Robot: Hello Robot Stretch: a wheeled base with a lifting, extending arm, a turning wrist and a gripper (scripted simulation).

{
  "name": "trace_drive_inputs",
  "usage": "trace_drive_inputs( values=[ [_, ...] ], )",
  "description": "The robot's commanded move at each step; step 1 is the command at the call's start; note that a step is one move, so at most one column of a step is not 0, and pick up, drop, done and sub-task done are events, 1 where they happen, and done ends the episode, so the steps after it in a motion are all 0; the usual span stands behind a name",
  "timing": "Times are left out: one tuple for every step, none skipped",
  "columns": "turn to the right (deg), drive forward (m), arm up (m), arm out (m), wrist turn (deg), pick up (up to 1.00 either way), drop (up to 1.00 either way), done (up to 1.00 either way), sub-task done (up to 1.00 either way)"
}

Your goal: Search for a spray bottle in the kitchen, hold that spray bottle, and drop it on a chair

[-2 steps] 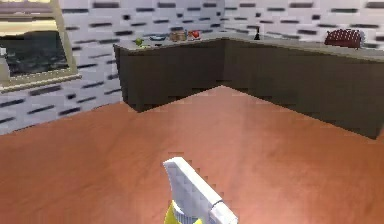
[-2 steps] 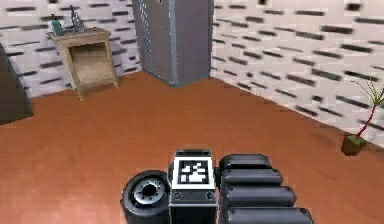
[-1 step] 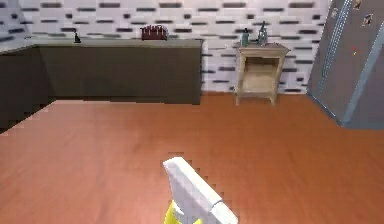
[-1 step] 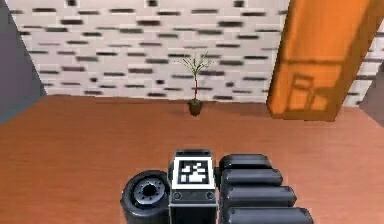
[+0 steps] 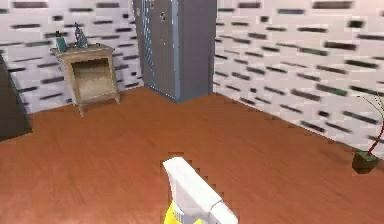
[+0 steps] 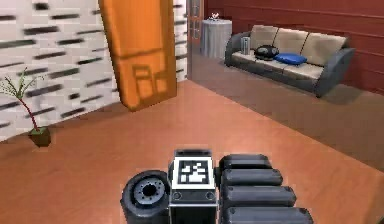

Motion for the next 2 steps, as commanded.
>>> trace_drive_inputs(
  values=[
    [45.0, 0.0, 0.0, 0.0, 0.0, 0.0, 0.0, 0.0, 0.0],
    [21.0, 0.0, 0.0, 0.0, 0.0, 0.0, 0.0, 0.0, 0.0]
  ],
)
